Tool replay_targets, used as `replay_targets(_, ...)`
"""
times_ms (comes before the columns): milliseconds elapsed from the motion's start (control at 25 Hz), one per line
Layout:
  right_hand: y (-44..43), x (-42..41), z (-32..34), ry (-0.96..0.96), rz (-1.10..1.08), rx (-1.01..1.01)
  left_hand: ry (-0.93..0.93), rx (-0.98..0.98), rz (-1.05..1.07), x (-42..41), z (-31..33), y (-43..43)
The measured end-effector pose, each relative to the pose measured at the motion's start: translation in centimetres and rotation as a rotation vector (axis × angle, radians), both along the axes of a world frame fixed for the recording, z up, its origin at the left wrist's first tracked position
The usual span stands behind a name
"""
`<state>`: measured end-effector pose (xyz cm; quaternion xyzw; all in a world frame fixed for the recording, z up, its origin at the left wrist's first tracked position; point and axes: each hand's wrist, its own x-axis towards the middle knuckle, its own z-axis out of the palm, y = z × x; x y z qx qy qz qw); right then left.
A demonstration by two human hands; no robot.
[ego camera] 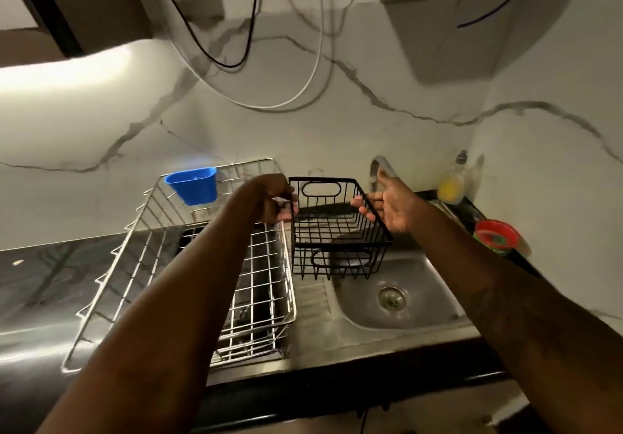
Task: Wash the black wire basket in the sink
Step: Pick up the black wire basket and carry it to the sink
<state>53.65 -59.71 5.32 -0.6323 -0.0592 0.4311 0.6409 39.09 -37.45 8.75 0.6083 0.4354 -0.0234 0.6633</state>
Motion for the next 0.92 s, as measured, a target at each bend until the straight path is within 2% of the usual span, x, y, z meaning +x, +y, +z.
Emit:
replay_targets(280, -2.4, 6.5, -5.9, 0.046, 0.027, -0.2, 0.194, 0.03, -0.142, 8.0, -6.7, -3.2)
replay_targets(440, -4.5, 9.1, -9.4, 0.088, 0.043, -0.289, 0.224, -0.022, -0.142, 11.1, -11.8, -5.5)
replay_targets(720, -6.2, 15.0, -15.8, 0.135, 0.13, -0.489, 0.221, 0.207, 0.066, 16.3, -20.9, -10.7)
replay_targets(920, -6.9, 17.9, -19.9, 0.173, 0.212, -0.538, 0.344, 0.275, 0.139, 18.2, -24.8, -13.3)
